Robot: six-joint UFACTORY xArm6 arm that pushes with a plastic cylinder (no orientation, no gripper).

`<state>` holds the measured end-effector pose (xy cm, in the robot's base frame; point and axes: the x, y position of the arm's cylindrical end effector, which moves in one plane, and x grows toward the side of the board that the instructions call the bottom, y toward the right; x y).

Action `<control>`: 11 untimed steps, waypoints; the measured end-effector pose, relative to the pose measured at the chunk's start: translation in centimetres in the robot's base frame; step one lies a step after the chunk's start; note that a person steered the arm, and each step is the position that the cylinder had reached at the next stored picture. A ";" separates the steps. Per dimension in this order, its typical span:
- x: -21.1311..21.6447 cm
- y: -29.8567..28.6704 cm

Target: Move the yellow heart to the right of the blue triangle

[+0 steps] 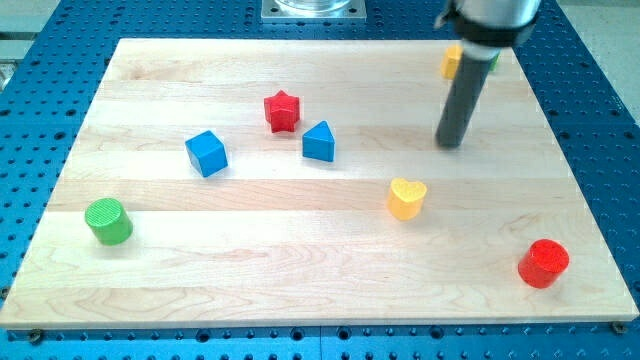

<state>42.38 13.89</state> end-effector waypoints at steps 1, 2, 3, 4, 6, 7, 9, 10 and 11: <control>-0.7 1.0; 4.0 4.6; 8.9 1.4; 10.4 -2.1; 6.0 -8.8; 9.8 -5.1; 5.7 -7.2; 3.6 -10.0; 2.1 -9.2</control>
